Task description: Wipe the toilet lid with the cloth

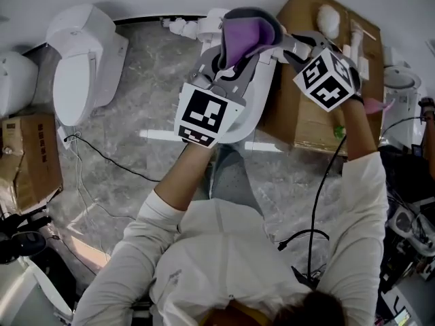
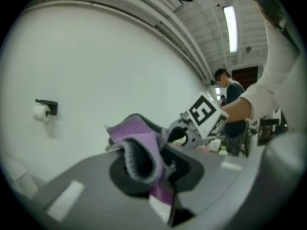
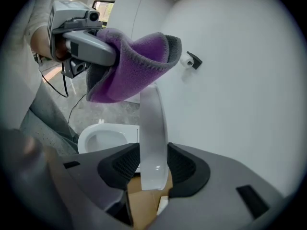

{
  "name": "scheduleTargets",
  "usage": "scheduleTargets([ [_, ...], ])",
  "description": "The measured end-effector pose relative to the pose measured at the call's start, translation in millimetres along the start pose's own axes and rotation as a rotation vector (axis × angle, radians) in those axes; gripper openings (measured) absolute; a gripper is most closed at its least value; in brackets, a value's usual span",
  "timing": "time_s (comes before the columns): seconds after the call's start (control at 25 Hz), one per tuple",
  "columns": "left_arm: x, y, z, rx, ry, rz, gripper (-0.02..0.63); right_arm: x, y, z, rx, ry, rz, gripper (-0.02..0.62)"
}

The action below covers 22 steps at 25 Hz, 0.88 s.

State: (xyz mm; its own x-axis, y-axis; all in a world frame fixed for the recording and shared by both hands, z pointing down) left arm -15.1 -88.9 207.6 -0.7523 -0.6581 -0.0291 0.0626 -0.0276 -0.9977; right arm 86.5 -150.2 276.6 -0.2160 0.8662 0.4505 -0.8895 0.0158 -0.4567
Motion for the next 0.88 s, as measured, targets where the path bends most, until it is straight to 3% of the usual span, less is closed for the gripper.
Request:
scheduleTargets([
  [0.52, -50, -40, -94, 0.031, -0.080, -0.021, 0.049, 131, -8, -7, 0.027, -0.172, -0.048, 0.184],
  [0.88, -79, -68, -120, 0.057, -0.089, -0.042, 0.049, 202, -17, 1, 0.053, -0.143, -0.047, 0.186],
])
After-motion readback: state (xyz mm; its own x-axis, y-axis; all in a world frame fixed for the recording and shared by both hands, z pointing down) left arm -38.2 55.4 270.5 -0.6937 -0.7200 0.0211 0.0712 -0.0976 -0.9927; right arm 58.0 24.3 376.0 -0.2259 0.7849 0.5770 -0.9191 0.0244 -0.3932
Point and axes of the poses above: the fingertips, and each gripper's own axes: z forward along the fingers, x to its left, y out of its top, the point moved 2 cm from there along -z, backward along the fingers, and after that the axes turned 5 degrees about -x, right-handed, at the moved point
